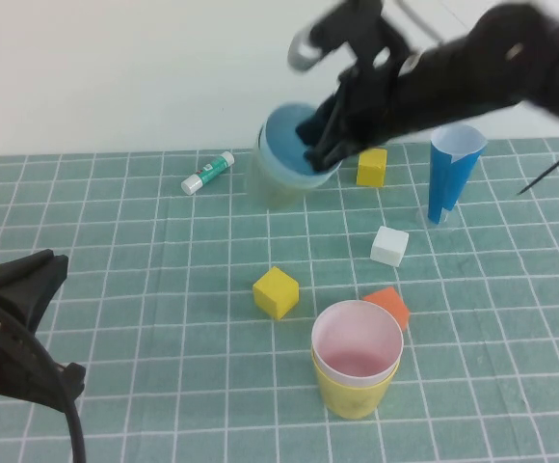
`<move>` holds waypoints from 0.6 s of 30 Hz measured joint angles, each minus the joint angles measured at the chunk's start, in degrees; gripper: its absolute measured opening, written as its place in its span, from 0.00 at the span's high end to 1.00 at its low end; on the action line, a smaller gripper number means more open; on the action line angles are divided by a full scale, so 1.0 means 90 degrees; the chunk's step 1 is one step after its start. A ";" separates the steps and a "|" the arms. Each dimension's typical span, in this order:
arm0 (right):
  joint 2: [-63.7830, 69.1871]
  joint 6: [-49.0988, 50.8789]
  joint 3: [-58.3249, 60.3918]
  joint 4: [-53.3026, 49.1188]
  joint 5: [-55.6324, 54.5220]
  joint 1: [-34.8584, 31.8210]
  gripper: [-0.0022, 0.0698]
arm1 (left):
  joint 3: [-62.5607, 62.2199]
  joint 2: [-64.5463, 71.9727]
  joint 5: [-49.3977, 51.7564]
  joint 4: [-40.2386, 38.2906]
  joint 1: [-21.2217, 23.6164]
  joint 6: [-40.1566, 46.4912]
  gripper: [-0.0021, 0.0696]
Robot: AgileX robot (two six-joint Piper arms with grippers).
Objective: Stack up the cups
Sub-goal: Place the green cup on the pink cup
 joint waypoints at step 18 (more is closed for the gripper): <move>-0.1452 0.0078 0.0525 -0.0933 0.4020 0.0000 0.90 | 0.0000 0.0000 0.0000 -0.0246 0.0000 -0.0027 0.93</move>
